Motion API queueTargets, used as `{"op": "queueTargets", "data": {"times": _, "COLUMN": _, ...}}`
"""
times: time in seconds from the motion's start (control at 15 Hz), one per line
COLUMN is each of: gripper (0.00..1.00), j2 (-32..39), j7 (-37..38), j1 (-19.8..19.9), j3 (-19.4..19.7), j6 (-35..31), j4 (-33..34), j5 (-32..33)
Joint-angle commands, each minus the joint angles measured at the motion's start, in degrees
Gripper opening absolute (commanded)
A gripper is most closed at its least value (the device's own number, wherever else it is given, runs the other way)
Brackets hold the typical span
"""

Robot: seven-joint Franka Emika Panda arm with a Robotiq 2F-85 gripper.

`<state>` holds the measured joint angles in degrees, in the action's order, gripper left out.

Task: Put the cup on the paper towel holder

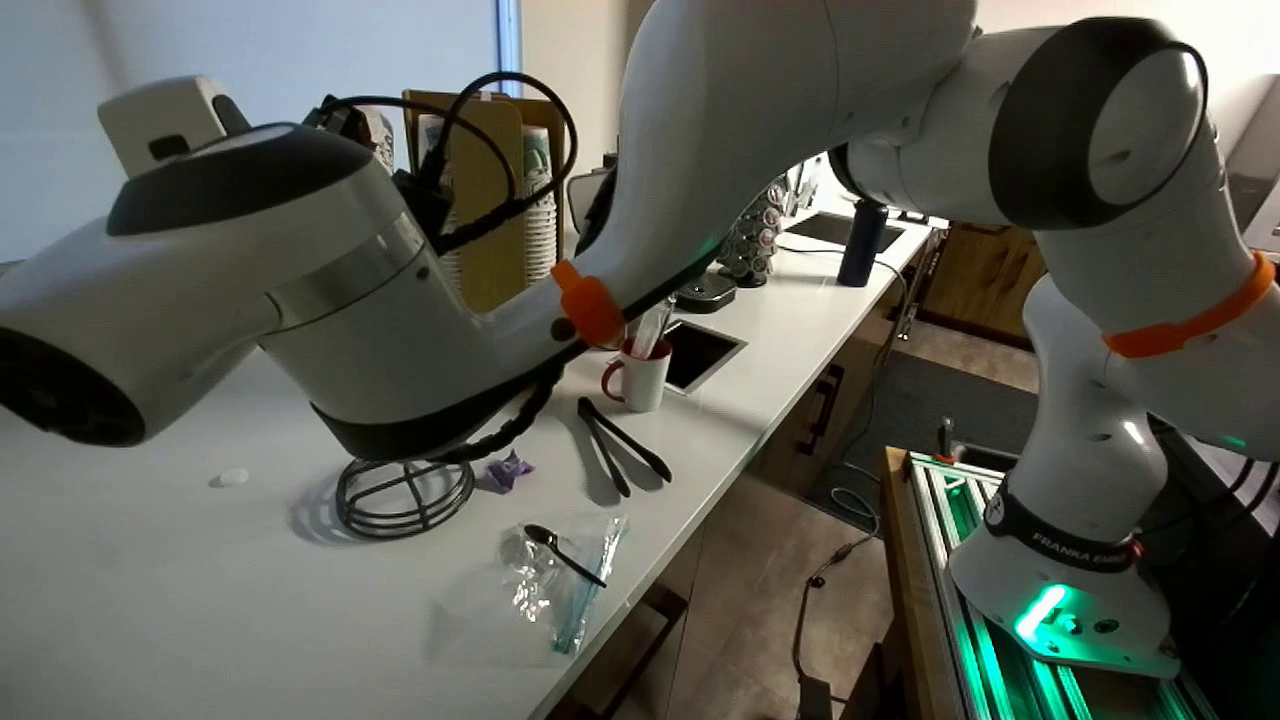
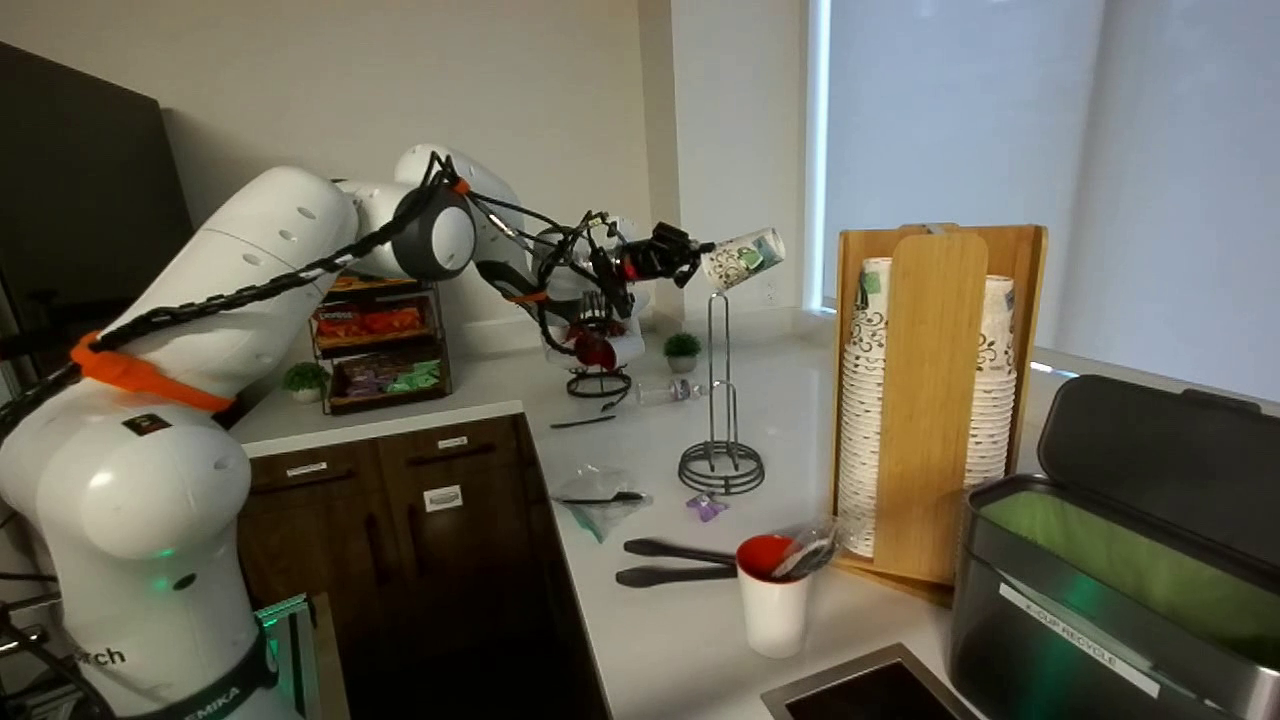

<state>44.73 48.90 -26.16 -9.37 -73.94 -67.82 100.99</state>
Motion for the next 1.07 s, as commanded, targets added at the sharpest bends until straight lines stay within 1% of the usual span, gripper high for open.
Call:
{"op": "queueTargets", "data": {"times": 0.0, "gripper": 0.01, "j2": 2.8, "j7": -3.6, "j1": -1.4, "j3": 2.0, "j6": 1.5, "j4": 2.0, "j5": 1.1}}
{"op": "queueTargets", "data": {"times": 0.4, "gripper": 0.01, "j2": 4.7, "j7": -8.1, "j1": -3.0, "j3": 4.2, "j6": 4.1, "j4": 1.1, "j5": 2.5}}
{"op": "queueTargets", "data": {"times": 0.67, "gripper": 0.01, "j2": 6.4, "j7": -14.4, "j1": -4.8, "j3": 5.9, "j6": 7.6, "j4": 1.2, "j5": 6.6}}
{"op": "queueTargets", "data": {"times": 1.0, "gripper": 0.01, "j2": 7.8, "j7": -22.4, "j1": -5.4, "j3": 6.1, "j6": 8.1, "j4": 0.7, "j5": 11.3}}
